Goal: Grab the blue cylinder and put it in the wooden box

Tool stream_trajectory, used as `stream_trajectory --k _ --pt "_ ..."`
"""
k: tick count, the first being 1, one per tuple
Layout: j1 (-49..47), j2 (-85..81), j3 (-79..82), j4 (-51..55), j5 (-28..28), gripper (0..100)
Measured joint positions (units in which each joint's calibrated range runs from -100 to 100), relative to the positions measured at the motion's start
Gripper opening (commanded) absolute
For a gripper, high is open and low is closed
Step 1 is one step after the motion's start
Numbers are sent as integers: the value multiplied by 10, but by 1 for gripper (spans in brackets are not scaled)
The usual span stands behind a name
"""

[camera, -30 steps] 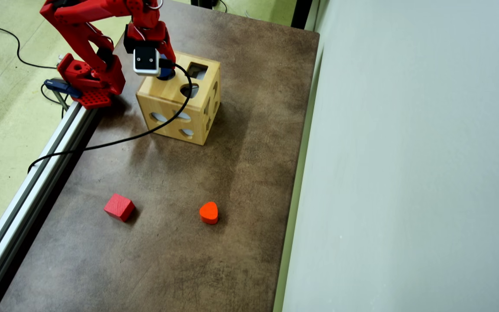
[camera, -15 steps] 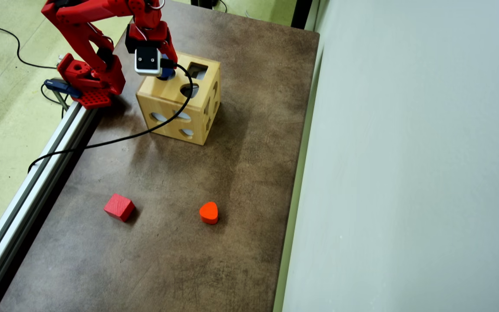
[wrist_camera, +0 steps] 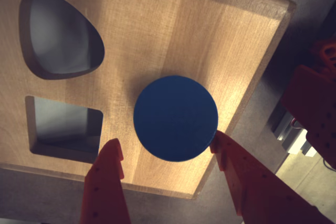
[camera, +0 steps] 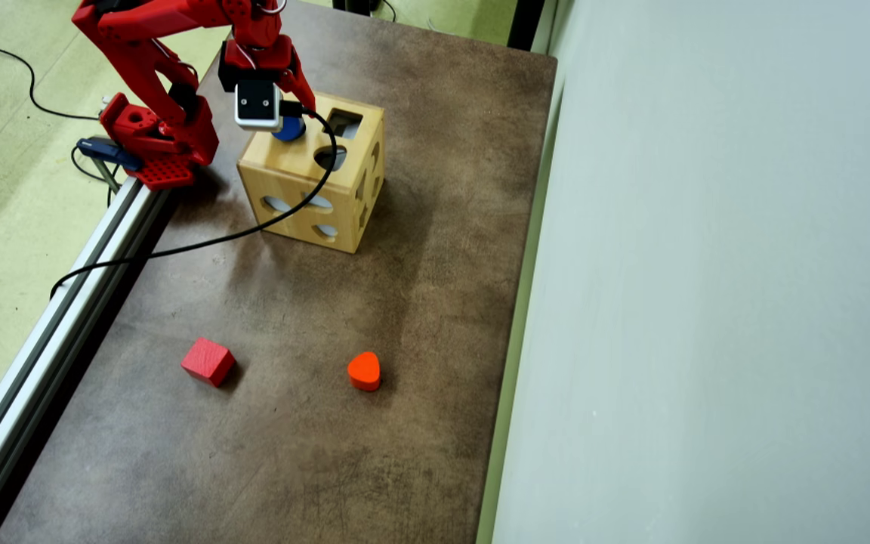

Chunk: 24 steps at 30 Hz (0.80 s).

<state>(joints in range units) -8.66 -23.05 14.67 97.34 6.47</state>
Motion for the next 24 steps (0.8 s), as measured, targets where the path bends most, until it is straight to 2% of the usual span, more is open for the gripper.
stream_trajectory --k 4,12,24 --pt "-1 -5 0 0 0 25" --pt "-2 -52 0 0 0 17" --pt "0 -128 -2 0 -2 16"
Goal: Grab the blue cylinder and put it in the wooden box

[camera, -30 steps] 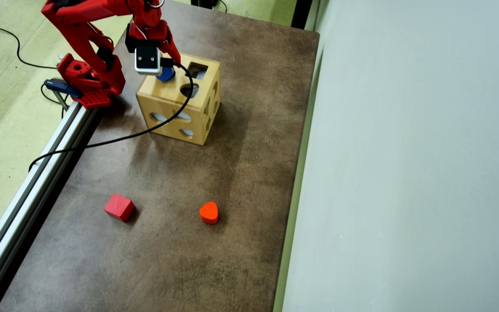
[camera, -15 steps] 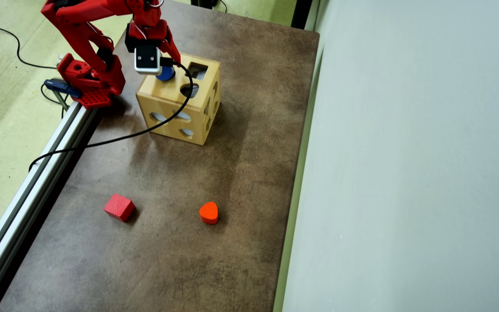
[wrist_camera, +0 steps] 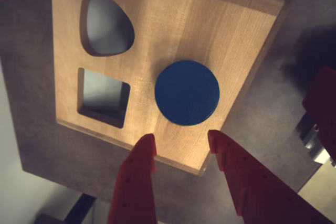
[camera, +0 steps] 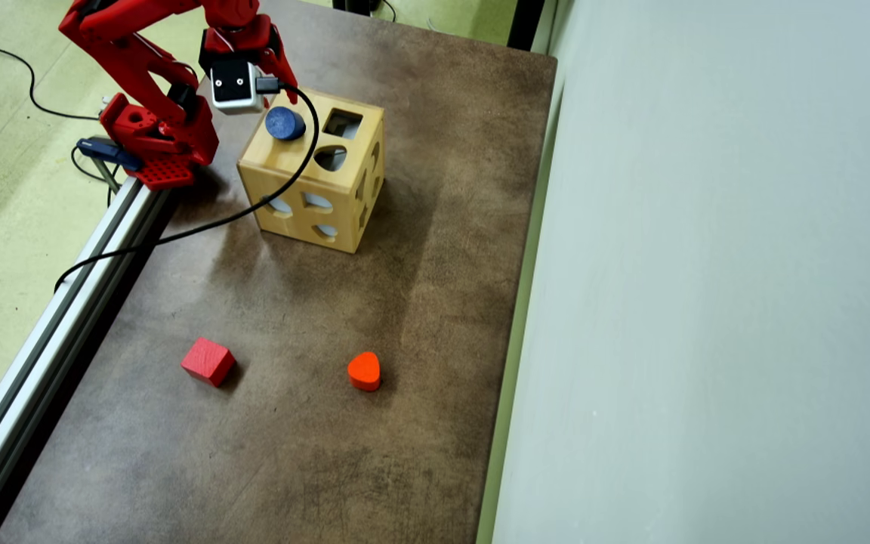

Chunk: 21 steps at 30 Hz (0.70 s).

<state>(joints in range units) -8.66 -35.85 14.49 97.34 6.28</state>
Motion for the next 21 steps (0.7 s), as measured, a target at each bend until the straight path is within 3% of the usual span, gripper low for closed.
stream_trajectory --k 6,21 --pt "10 -15 -1 0 -4 10" --pt "103 3 -2 0 -11 10"
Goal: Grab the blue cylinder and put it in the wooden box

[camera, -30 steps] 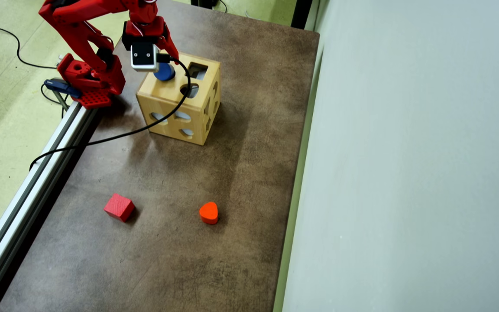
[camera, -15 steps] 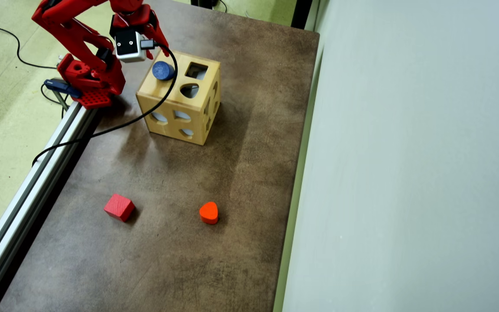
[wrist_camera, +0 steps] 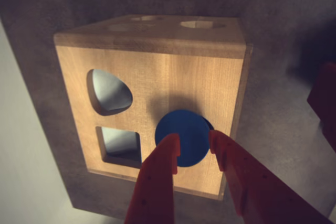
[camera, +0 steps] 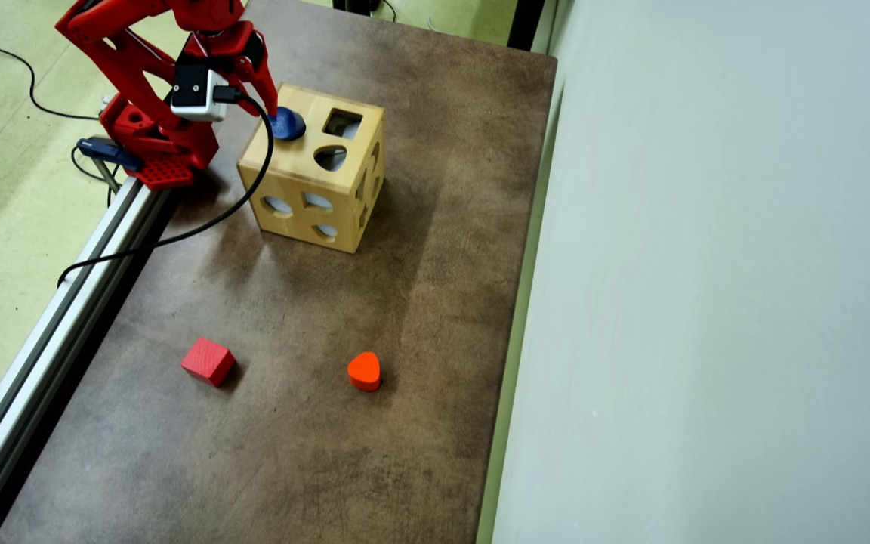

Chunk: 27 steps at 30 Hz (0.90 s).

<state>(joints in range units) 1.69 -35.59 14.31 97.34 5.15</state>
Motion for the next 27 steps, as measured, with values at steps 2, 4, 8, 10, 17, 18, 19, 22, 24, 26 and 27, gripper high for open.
stream_trajectory --k 2,4,8,10,17,18,19,22,24,26,27 --pt "1 16 0 0 0 10" --pt "1 34 0 0 0 10" --pt "-1 60 0 0 0 10" --pt "-1 60 0 0 0 10" --pt "-49 60 0 0 1 10" --pt "-57 60 0 0 1 10" --pt "-62 60 0 0 1 10" --pt "-65 63 0 0 1 10" --pt "-65 63 0 0 1 10" --pt "-66 74 -1 0 1 10" --pt "-68 81 -1 0 1 10"
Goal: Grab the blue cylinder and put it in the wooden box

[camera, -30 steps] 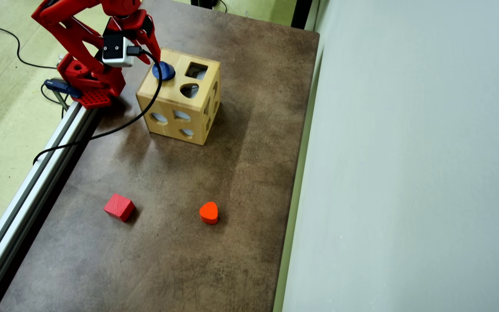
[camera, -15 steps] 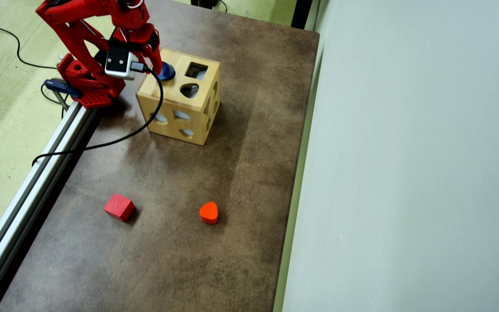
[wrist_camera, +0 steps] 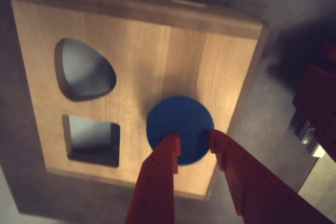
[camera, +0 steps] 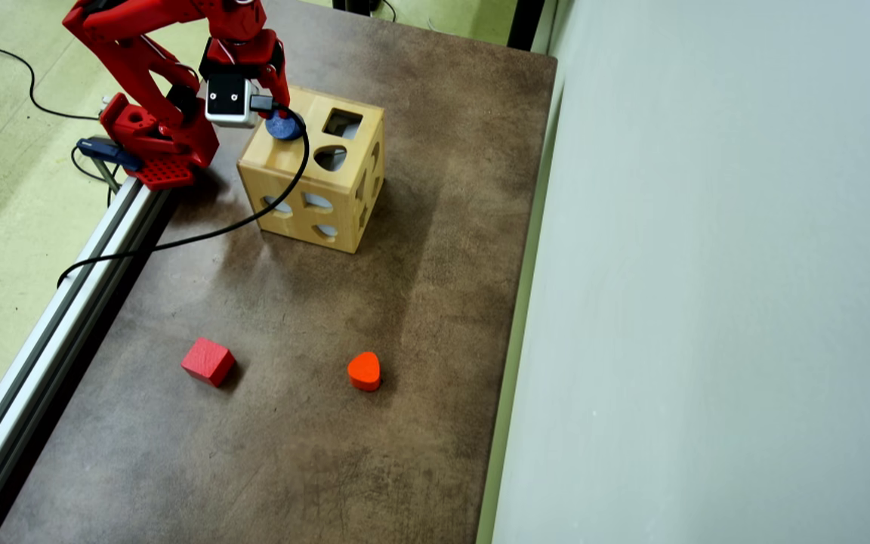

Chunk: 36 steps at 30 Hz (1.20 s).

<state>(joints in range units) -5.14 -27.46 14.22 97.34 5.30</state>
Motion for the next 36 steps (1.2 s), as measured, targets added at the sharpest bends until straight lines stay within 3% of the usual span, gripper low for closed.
stream_trajectory --k 36 --pt "-48 79 -14 -18 4 9"
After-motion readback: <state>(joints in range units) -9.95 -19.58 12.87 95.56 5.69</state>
